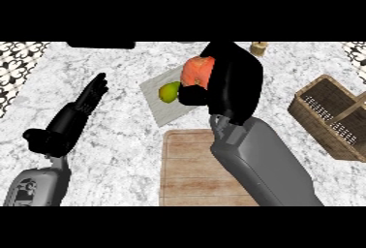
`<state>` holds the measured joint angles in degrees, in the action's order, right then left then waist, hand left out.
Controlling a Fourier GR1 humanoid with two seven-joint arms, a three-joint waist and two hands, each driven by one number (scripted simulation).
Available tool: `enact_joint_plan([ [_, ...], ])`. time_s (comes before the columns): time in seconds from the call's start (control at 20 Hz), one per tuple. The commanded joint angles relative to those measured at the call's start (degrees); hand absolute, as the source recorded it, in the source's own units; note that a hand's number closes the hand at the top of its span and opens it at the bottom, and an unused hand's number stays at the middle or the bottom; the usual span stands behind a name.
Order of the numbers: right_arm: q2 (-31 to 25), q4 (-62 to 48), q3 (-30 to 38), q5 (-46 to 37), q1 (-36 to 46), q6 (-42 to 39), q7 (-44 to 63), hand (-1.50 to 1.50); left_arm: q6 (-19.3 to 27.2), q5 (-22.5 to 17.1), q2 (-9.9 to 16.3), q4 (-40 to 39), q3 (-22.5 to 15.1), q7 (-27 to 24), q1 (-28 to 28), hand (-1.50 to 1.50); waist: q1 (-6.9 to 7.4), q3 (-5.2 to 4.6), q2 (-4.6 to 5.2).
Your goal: Pick the squash from the cutting board and place it in the basket
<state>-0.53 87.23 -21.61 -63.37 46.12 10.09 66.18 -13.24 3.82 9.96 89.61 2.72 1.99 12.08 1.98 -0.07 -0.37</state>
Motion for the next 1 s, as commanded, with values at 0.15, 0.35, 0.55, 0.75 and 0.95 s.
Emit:
enact_joint_plan([
  [0.15,0.5,3.7,1.1,-6.7,10.3,1.3,18.9,1.50,0.8,1.0,0.0,-1.0,0.3,-1.1,-0.2,0.00,-1.15,-0.06,-0.21],
  [0.35,0.5,3.5,5.8,-8.8,14.9,-5.3,19.0,1.50,0.1,0.5,0.0,0.1,0.1,-0.9,-2.0,0.00,-1.29,-0.08,-0.54],
  [0.55,0.5,1.7,9.6,-12.4,15.7,-9.4,19.0,1.50,-0.9,-0.4,0.9,2.0,0.6,-0.5,-3.3,0.00,-1.66,-0.01,-0.49],
  [0.75,0.5,-3.4,15.6,-15.5,20.4,-8.8,16.9,1.50,-0.8,-0.8,0.9,3.5,0.8,0.2,-2.9,0.00,-1.05,0.01,-0.07],
  [0.95,-2.0,-5.9,22.0,-18.3,20.5,-8.3,11.3,1.50,0.7,0.7,-0.5,0.5,0.3,-2.2,-2.9,0.00,-1.85,0.01,0.32],
])
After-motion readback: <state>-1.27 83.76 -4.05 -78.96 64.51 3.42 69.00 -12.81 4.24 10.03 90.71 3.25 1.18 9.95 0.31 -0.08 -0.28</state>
